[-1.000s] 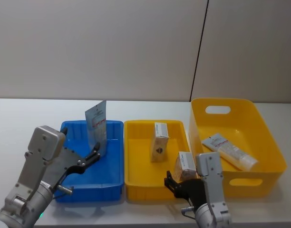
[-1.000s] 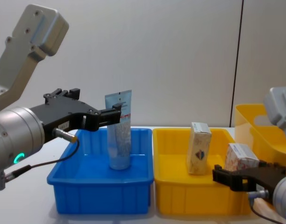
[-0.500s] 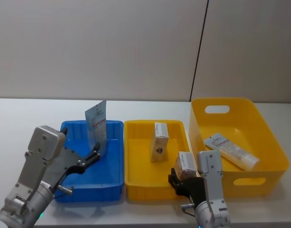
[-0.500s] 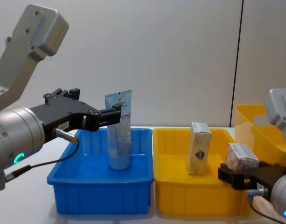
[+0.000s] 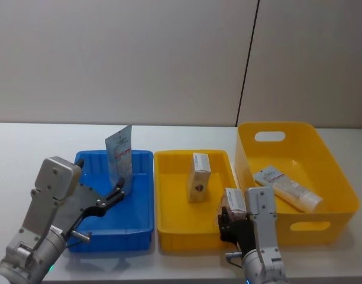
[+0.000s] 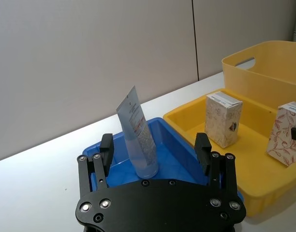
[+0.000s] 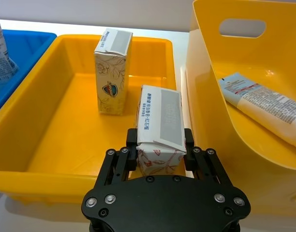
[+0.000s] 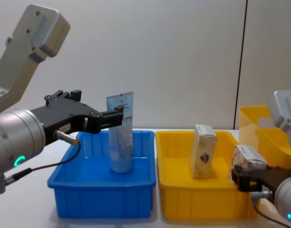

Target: Bimanual collaborative sorting of washing and personal care products

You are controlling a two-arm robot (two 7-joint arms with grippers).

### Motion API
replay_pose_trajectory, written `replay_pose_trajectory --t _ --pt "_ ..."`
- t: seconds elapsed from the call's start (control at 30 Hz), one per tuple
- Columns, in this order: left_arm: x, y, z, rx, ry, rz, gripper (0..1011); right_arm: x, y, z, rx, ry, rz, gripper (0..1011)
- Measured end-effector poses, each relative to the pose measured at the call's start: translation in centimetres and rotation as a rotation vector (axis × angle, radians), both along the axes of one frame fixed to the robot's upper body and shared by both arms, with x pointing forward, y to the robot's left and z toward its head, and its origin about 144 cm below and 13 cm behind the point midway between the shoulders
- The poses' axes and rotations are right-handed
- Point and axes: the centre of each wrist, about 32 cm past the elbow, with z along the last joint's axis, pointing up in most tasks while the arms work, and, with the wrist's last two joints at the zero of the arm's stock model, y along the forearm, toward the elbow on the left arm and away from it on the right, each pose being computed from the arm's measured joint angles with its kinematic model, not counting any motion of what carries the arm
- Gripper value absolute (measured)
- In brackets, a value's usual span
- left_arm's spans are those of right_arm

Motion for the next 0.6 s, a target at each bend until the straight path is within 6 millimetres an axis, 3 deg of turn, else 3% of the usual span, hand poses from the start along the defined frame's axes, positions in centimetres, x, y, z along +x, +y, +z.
replay_pose_trajectory --t 0.17,0.33,0.6 --pt "0.00 0.00 0.00 0.000 0.000 0.000 1001 0.03 0.03 0.00 0.000 0.000 -0.002 490" --pt "0.00 0.00 0.00 0.000 0.000 0.000 1001 0.05 0.05 -0.01 0.000 -0.001 -0.002 382" --pt "0.00 0.00 0.00 0.000 0.000 0.000 1001 0.05 0.03 -0.03 0.000 -0.005 -0.002 375"
